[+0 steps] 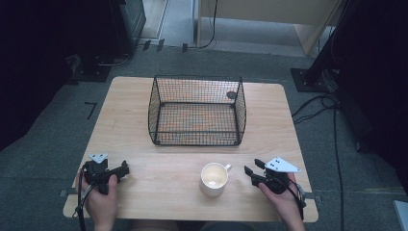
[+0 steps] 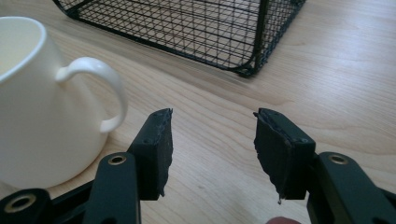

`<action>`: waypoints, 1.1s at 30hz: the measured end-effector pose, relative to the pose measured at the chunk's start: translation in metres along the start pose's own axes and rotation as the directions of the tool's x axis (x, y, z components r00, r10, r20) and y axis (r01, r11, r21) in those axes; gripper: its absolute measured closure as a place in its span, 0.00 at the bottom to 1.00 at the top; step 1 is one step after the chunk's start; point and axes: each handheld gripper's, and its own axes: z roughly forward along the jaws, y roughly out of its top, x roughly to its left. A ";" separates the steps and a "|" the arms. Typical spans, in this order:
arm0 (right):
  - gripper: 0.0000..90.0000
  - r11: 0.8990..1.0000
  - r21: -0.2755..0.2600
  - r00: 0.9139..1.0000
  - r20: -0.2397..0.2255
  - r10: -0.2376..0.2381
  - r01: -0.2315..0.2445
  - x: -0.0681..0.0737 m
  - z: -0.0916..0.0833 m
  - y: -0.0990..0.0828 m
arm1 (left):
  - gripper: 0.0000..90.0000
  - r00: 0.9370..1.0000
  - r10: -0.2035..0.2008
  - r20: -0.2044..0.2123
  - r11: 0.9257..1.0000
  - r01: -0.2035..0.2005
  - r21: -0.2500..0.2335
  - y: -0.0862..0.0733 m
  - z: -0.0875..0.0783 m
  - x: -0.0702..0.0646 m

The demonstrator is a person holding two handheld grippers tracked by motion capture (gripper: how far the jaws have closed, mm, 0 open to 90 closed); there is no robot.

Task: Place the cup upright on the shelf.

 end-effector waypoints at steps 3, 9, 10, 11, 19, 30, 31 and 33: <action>0.54 1.000 0.000 1.000 -0.021 0.002 -0.002 0.004 0.002 0.001 | 0.00 1.000 0.000 0.000 1.000 0.000 -0.001 0.000 0.000 0.000; 0.56 1.000 -0.003 0.998 -0.064 -0.011 0.011 0.013 0.008 0.004 | 0.00 1.000 0.003 0.002 1.000 -0.003 0.000 0.000 0.000 0.000; 0.56 1.000 -0.003 0.997 -0.071 -0.014 0.014 0.015 0.010 0.005 | 0.00 1.000 0.003 0.002 1.000 -0.003 0.000 0.000 0.000 0.000; 0.57 1.000 -0.003 0.997 -0.078 -0.017 0.017 0.016 0.011 0.005 | 0.00 1.000 0.003 0.002 1.000 -0.003 0.000 0.000 0.000 0.000; 0.59 0.999 -0.002 0.990 -0.139 -0.038 0.038 0.030 0.025 0.008 | 0.00 1.000 0.004 0.003 1.000 -0.004 0.000 0.000 0.000 0.000; 0.74 0.999 0.006 0.986 -0.161 -0.041 0.043 0.032 0.037 0.007 | 0.00 1.000 0.005 0.003 1.000 -0.005 0.000 0.000 0.000 0.000; 0.76 0.999 0.005 0.985 -0.166 -0.042 0.043 0.031 0.037 0.007 | 0.00 1.000 0.005 0.003 1.000 -0.005 0.000 0.000 0.000 0.000; 0.80 0.999 0.005 0.984 -0.176 -0.038 0.040 0.031 0.036 0.007 | 0.00 1.000 0.005 0.003 1.000 -0.005 0.000 0.000 0.000 0.000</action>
